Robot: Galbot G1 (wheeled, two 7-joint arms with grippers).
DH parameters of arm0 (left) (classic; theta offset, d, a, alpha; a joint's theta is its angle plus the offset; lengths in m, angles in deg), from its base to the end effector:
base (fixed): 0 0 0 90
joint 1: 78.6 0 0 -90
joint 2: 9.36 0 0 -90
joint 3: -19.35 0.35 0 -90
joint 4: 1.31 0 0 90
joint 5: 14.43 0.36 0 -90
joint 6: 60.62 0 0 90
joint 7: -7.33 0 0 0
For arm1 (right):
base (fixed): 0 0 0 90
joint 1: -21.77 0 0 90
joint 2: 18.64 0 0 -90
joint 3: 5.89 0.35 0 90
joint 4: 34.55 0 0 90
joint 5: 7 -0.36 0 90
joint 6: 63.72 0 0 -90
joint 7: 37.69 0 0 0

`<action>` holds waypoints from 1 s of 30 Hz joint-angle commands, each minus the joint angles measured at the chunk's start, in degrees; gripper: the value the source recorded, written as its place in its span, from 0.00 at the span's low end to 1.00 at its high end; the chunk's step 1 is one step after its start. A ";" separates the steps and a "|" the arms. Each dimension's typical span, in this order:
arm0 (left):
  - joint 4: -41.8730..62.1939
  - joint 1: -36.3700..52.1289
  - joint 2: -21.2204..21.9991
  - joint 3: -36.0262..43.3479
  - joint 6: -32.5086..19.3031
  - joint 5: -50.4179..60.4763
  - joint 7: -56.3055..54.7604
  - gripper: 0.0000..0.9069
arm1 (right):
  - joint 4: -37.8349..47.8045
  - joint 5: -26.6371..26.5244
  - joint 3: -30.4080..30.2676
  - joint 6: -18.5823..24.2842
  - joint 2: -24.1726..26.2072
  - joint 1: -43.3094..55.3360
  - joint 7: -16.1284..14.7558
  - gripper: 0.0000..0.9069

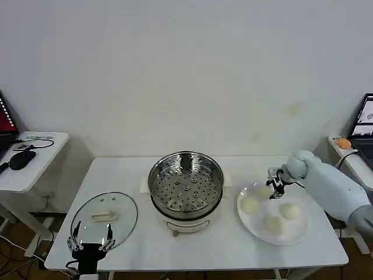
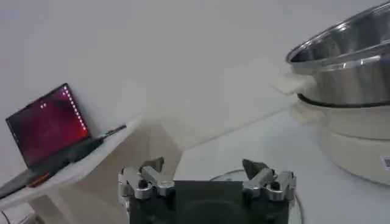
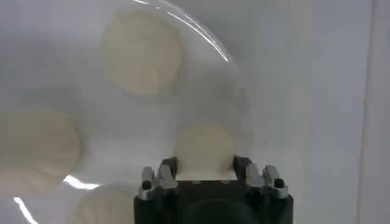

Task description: Take steamed baozi put them in steamer then cover it.

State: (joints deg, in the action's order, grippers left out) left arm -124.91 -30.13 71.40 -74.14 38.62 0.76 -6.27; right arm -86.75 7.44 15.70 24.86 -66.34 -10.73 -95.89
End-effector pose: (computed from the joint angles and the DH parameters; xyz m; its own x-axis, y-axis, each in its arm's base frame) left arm 0.1273 0.0422 -0.3077 -0.9545 -0.2415 0.1748 -0.1362 0.8748 0.4650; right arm 0.5623 -0.1884 -0.2341 -0.2759 -0.0780 0.9580 -0.9564 -0.0768 -0.2817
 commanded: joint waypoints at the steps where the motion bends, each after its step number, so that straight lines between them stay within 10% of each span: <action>1: 0.73 0.04 -0.17 0.23 0.01 0.01 -0.02 1.00 | -5.92 -2.78 -1.15 0.37 3.43 2.72 -0.34 0.68; 15: 0.31 -0.05 -0.66 0.18 -0.14 -0.58 -0.14 1.00 | -14.89 -13.63 -12.24 3.13 7.32 22.31 -0.53 0.68; 30: 0.04 -0.39 -1.31 -2.01 0.10 -3.82 0.05 1.00 | -18.32 -26.24 -27.26 9.98 -7.32 37.80 3.17 0.68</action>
State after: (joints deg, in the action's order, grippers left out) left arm -124.83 -30.34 70.25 -75.21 38.60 -1.49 -6.37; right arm -102.98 -12.13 -4.19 31.26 -66.44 18.54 -94.10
